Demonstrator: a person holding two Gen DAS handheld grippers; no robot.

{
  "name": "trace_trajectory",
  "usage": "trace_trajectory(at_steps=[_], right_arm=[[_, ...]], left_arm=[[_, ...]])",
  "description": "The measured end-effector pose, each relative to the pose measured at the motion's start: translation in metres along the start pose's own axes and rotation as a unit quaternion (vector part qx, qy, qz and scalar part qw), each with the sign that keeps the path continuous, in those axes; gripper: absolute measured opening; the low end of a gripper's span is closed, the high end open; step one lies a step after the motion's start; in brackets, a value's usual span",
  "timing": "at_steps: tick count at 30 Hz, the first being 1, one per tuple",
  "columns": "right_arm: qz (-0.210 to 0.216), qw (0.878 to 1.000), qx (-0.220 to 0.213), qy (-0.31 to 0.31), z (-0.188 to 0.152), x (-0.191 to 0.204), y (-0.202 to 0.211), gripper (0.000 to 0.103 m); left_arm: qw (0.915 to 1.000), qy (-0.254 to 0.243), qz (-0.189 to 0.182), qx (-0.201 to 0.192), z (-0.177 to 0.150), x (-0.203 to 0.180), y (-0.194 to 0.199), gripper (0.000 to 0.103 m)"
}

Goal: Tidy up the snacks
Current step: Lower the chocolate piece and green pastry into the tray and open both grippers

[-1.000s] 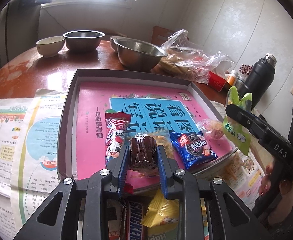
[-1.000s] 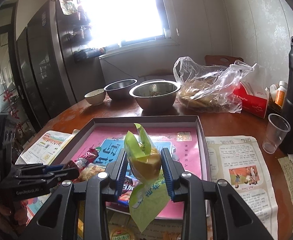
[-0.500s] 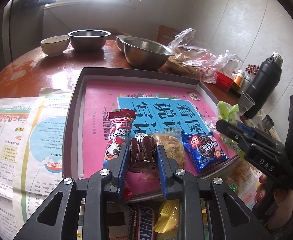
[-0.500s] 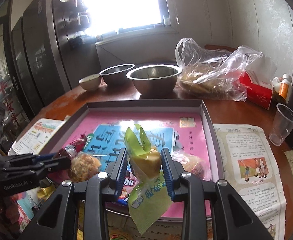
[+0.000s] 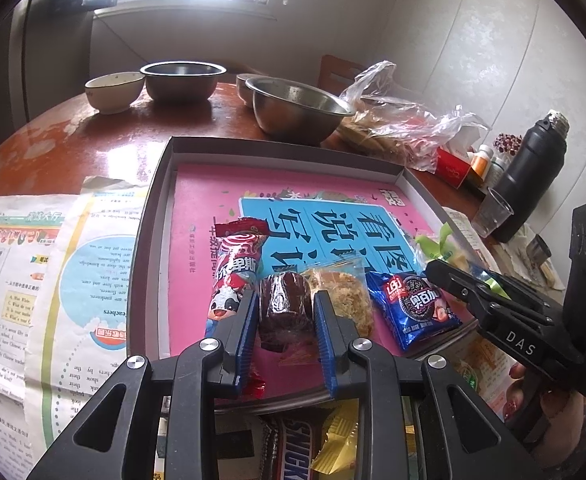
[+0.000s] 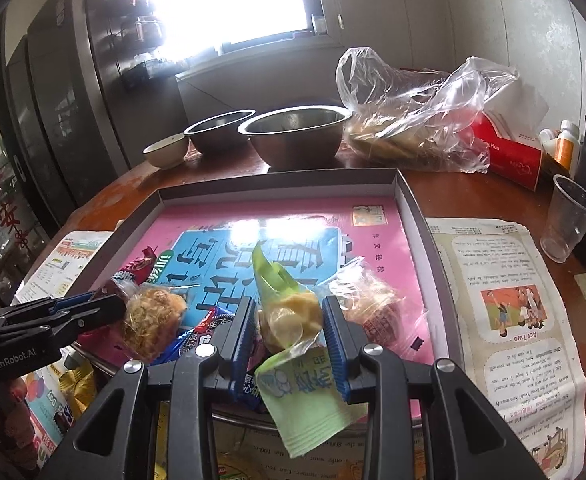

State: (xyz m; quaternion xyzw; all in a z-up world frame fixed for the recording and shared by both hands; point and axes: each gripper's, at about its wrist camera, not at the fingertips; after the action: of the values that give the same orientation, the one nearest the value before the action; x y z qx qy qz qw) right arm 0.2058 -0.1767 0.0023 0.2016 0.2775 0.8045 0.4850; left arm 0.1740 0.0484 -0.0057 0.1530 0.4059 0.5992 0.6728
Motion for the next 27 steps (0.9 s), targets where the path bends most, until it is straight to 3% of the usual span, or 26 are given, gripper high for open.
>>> trace_trajectory(at_steps=[14, 27], right_arm=[[0.014, 1.000, 0.004, -0.019, -0.003, -0.006, 0.005, 0.035], [0.023, 0.999, -0.011, -0.032, -0.002, -0.011, 0.018, 0.044]], left_arm=[[1.0000, 0.004, -0.003, 0.001, 0.001, 0.002, 0.001, 0.029], [1.0000, 0.001, -0.009, 0.004, 0.000, -0.003, 0.006, 0.031]])
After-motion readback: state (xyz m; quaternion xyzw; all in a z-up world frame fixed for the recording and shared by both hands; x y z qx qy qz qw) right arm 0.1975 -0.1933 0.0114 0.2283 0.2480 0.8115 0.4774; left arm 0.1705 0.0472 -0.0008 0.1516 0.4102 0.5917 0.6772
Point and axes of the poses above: each gripper's, at about its wrist camera, not at the fingertips, and y roughly against the way its jaws point, x to its left, z to its top, and after that the axes turned 9 degrees about y, right-handed
